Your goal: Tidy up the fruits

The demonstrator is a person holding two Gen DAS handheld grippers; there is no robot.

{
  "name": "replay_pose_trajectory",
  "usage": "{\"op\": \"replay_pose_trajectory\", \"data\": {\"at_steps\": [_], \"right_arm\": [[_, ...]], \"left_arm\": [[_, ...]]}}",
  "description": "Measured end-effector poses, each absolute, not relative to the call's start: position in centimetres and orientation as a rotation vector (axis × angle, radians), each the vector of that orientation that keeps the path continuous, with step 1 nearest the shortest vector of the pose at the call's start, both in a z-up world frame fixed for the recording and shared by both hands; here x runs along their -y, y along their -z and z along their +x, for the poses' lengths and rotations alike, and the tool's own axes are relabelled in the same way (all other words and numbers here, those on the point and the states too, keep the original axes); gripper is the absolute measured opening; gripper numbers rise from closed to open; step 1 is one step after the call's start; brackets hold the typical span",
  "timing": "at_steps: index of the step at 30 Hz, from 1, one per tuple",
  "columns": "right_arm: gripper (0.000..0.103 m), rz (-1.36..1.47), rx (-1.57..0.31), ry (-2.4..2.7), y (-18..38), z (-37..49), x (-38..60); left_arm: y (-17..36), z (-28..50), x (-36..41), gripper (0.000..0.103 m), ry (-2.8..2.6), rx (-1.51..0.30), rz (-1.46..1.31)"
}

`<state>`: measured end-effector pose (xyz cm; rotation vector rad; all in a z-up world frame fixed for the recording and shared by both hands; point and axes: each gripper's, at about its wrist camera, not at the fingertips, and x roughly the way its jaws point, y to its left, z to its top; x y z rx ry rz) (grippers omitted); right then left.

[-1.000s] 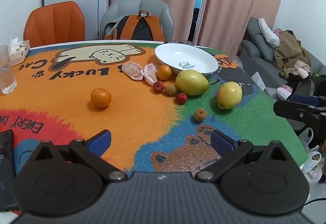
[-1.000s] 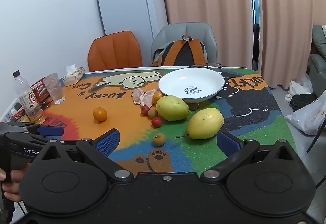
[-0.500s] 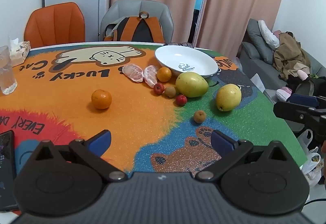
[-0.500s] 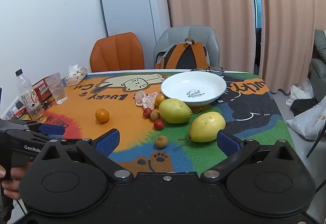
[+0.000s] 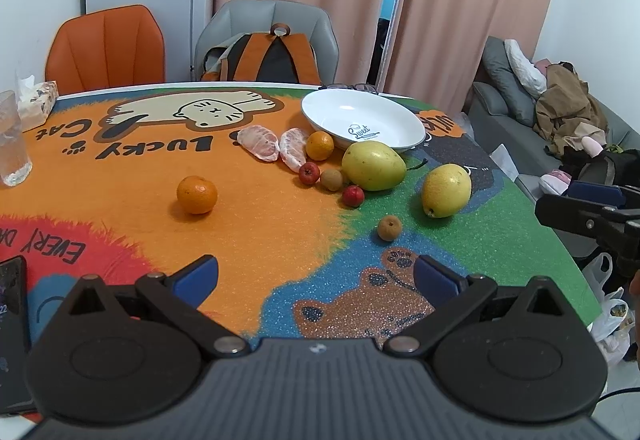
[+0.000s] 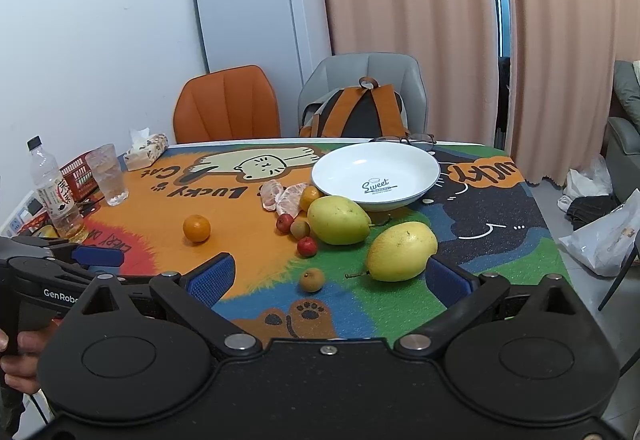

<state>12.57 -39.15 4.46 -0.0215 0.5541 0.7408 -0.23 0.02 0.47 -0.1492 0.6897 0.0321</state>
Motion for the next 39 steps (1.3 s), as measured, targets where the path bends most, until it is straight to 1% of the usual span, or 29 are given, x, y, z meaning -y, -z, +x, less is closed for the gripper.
{"op": "replay_pose_trajectory", "data": {"at_steps": [39], "right_arm": [[0.103,-0.03,-0.548,-0.735,-4.34,12.65,39.05]], "left_arm": [[-0.43,-0.24,0.1,0.103,-0.026,-0.683,-0.141]]}}
